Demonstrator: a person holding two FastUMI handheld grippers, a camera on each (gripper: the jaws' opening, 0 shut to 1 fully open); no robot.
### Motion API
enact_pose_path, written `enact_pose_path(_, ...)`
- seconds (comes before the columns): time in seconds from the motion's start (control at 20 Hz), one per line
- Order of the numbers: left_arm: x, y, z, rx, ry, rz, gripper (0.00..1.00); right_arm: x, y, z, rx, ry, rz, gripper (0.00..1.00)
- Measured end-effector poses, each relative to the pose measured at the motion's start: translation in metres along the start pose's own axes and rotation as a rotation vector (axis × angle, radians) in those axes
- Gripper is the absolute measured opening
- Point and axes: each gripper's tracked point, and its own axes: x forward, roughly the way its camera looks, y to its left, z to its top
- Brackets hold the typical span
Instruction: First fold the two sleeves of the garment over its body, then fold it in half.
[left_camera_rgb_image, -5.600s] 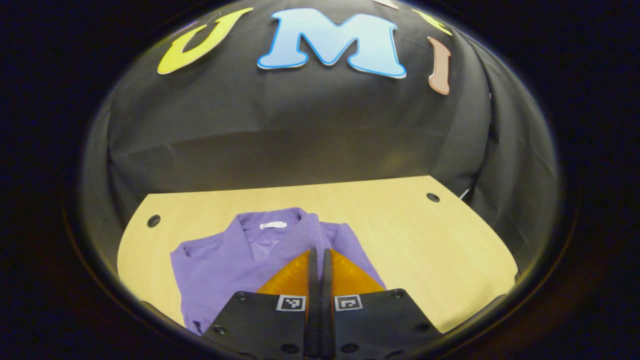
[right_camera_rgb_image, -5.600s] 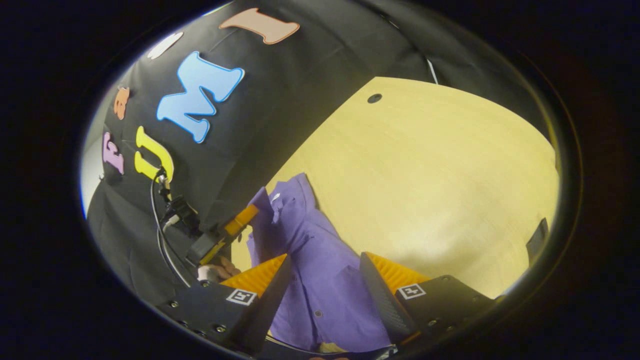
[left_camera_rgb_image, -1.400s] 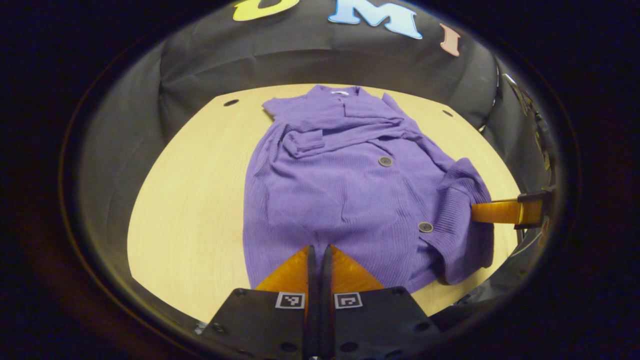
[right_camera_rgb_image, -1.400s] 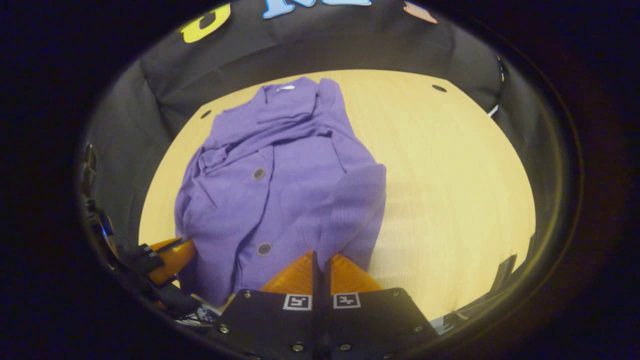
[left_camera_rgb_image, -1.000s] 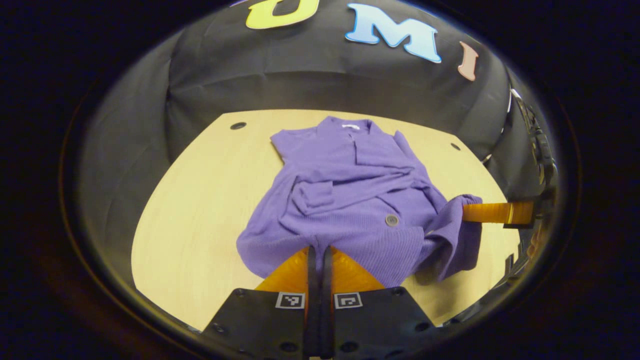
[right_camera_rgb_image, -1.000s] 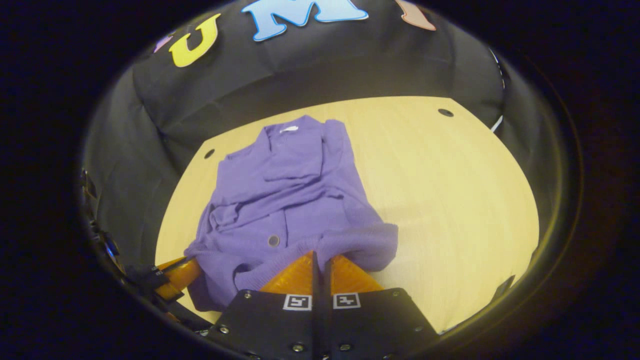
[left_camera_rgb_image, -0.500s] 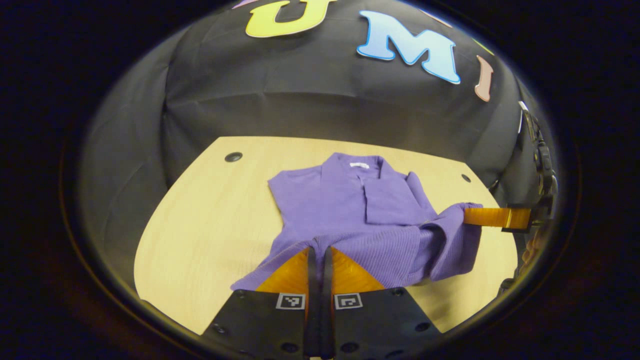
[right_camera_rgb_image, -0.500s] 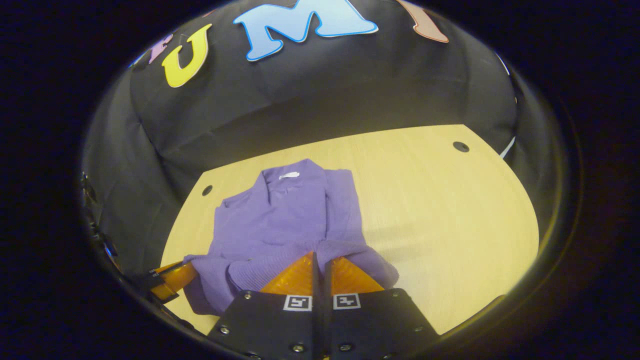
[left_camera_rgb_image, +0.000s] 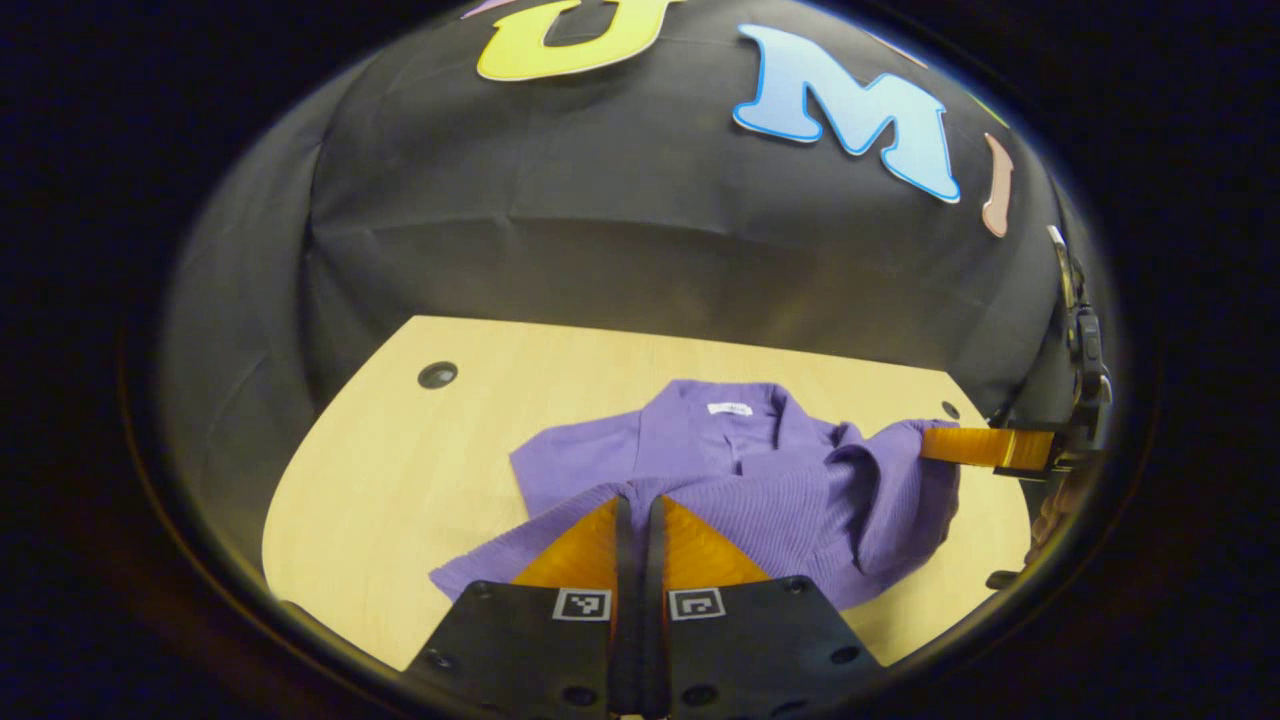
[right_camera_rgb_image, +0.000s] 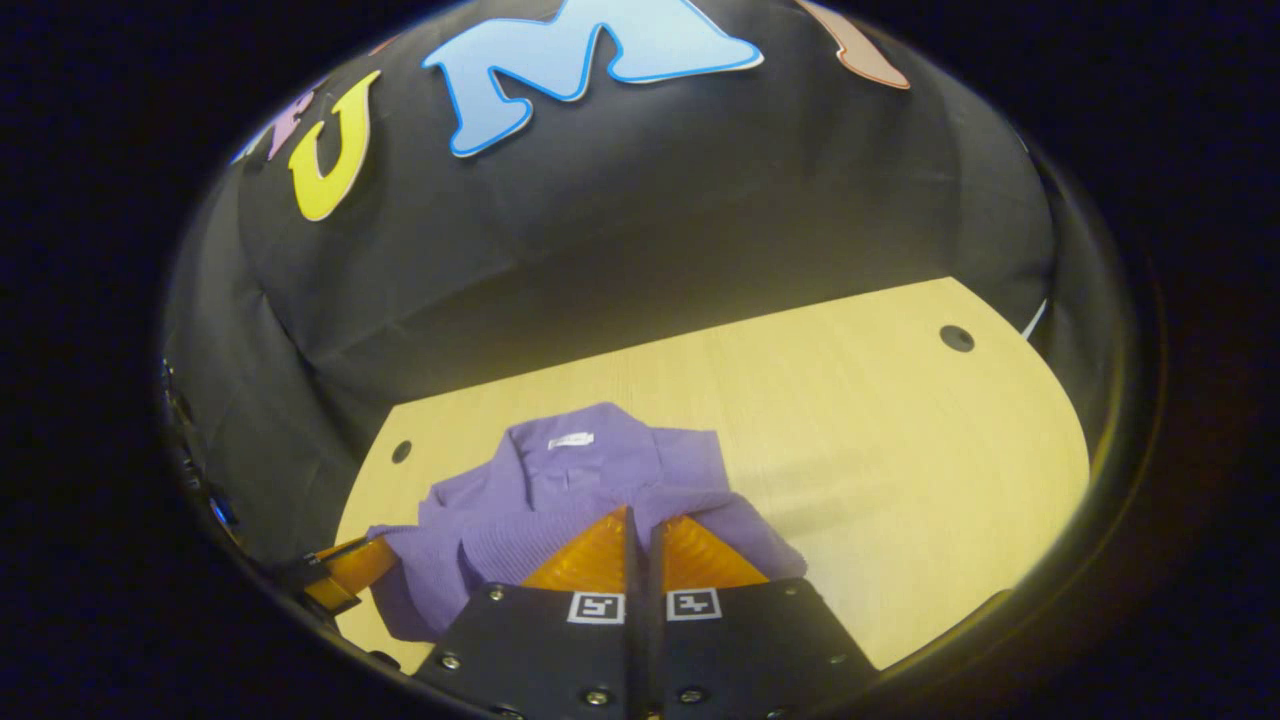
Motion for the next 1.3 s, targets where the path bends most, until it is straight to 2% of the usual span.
enact_pose_path(0.15, 0.031, -0.004, 0.024, -0.007, -0.034, 0.002, 0.07, 0.025, 0.000, 0.021, 0.019, -0.031, 0.004, 0.01)
enact_pose_path(0.4, 0.079, 0.001, 0.039, -0.044, -0.056, 0.003, 0.07, 0.068, -0.003, 0.038, 0.038, -0.049, 0.008, 0.01)
enact_pose_path(0.5, 0.096, 0.003, 0.048, -0.035, -0.095, 0.000, 0.06, 0.083, -0.005, 0.041, 0.031, -0.055, 0.006, 0.01)
enact_pose_path(0.7, 0.125, 0.001, 0.049, -0.012, -0.097, 0.001, 0.06, 0.110, -0.013, 0.044, 0.043, -0.059, -0.006, 0.01)
enact_pose_path(0.9, 0.152, 0.004, 0.035, 0.019, -0.074, 0.012, 0.06, 0.134, -0.022, 0.034, 0.048, -0.044, -0.017, 0.01)
enact_pose_path(0.95, 0.158, 0.007, 0.031, 0.022, -0.068, 0.014, 0.06, 0.138, -0.023, 0.032, 0.044, -0.041, -0.018, 0.05)
enact_pose_path(1.05, 0.165, 0.009, 0.027, 0.017, -0.063, 0.021, 0.06, 0.145, -0.023, 0.025, 0.034, -0.034, -0.016, 0.01)
enact_pose_path(1.3, 0.174, 0.010, 0.018, 0.012, -0.046, 0.039, 0.06, 0.154, -0.021, 0.011, 0.017, -0.004, -0.016, 0.01)
